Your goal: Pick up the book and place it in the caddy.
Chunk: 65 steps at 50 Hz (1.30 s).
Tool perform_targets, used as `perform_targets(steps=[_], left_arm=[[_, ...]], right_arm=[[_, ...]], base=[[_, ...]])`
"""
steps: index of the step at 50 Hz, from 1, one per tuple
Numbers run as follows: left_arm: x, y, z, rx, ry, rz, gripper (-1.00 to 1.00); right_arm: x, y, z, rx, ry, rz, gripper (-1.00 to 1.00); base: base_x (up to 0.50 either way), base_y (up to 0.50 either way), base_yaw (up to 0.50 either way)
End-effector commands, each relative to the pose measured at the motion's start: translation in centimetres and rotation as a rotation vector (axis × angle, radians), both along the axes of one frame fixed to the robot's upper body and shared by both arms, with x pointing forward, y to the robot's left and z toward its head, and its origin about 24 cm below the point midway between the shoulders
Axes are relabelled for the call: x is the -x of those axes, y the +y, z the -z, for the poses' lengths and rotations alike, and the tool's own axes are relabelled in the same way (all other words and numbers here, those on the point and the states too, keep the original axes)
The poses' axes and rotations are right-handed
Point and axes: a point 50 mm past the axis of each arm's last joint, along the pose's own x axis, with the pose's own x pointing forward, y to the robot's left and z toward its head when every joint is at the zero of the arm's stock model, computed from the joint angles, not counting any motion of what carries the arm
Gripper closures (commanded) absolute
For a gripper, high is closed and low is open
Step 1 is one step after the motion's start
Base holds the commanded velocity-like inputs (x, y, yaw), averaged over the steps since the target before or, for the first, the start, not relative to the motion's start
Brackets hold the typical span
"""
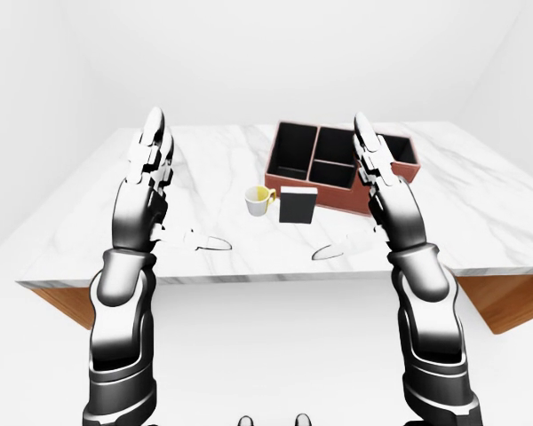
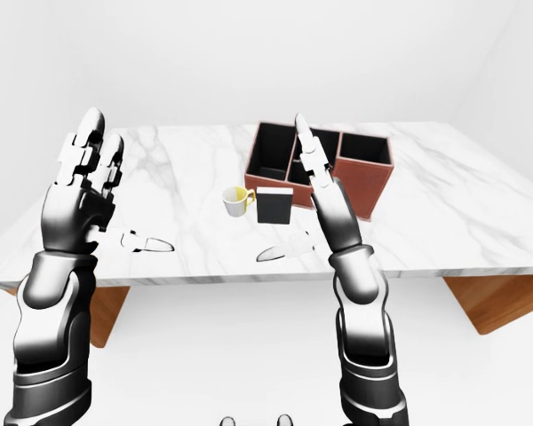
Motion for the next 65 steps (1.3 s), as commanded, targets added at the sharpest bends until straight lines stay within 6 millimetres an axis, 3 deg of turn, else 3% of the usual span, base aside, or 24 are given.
perform_targets(steps=[1,65], left_arm=[[0.02,0.01,-0.01,-0.002,0.0,0.002,-1.0],[0.09,0.13,-0.27,-0.005,-0.012,-0.01,-1.0]], right_arm=[[0.03,-0.02,-0.04,0.003,-0.002,0.0,-1.0],[-0.13,-0.16,0.13,0.001,0.008,0.004,-1.0]], base=[[0.24,0.0,0.0],[0.21,0.0,0.0]])
